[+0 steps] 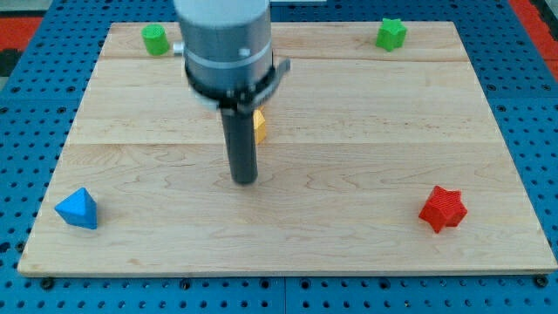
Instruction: Slide the blue triangle towards the red star
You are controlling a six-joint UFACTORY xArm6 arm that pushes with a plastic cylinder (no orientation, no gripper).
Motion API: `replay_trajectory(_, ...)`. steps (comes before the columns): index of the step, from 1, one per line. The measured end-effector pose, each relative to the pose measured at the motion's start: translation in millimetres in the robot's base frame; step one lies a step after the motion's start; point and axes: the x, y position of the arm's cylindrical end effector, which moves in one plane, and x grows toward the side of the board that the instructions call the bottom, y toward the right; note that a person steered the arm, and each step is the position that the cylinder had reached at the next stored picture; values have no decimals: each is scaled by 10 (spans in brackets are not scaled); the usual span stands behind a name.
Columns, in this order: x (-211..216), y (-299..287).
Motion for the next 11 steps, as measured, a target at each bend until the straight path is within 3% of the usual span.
replay_trajectory(1,791,-428)
replay_trajectory(2,904,-771)
replay_trajectory(4,602,-1821)
replay_trajectory(6,539,-2310)
replay_trajectory(7,341,-2273)
replay_trajectory(10,-9,-1145)
replay_trajectory(11,305,-1393)
